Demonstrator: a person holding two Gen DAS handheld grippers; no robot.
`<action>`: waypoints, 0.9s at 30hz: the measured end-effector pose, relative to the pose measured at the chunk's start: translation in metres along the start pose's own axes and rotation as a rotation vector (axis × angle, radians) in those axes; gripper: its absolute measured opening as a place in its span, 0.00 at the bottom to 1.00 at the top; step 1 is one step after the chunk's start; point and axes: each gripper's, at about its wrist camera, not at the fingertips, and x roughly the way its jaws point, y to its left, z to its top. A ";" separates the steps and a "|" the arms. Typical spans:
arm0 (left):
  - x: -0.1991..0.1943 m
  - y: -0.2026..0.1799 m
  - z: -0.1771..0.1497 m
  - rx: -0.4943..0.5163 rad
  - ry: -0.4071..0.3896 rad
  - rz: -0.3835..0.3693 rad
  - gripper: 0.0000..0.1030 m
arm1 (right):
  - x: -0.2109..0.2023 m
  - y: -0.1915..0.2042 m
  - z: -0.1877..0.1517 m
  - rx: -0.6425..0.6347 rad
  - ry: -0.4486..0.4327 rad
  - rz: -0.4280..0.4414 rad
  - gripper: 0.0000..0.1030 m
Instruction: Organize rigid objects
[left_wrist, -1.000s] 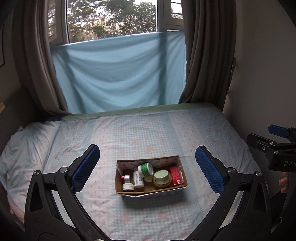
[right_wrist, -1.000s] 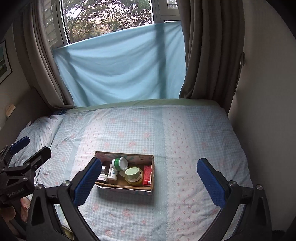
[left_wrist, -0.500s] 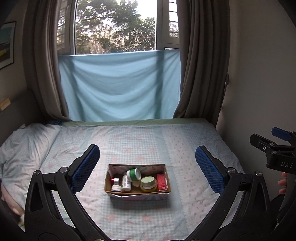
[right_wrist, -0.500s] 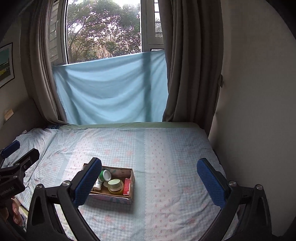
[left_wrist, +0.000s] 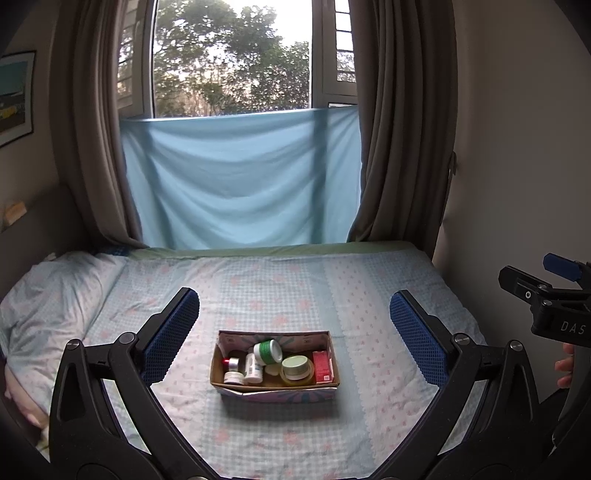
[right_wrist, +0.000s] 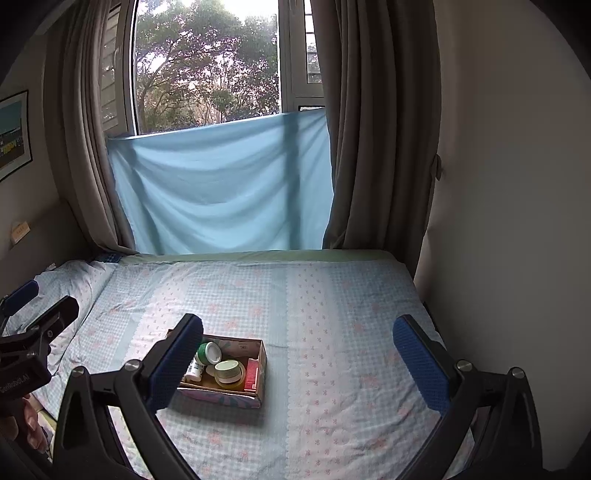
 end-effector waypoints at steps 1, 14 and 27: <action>0.000 0.000 0.000 -0.001 0.001 0.001 1.00 | 0.000 0.000 0.000 0.000 0.000 0.000 1.00; -0.001 0.002 0.000 -0.006 -0.006 0.009 1.00 | -0.001 0.000 0.000 0.000 -0.002 0.000 1.00; 0.000 0.000 -0.002 0.008 -0.008 0.017 1.00 | -0.001 0.003 0.003 0.002 -0.001 -0.003 1.00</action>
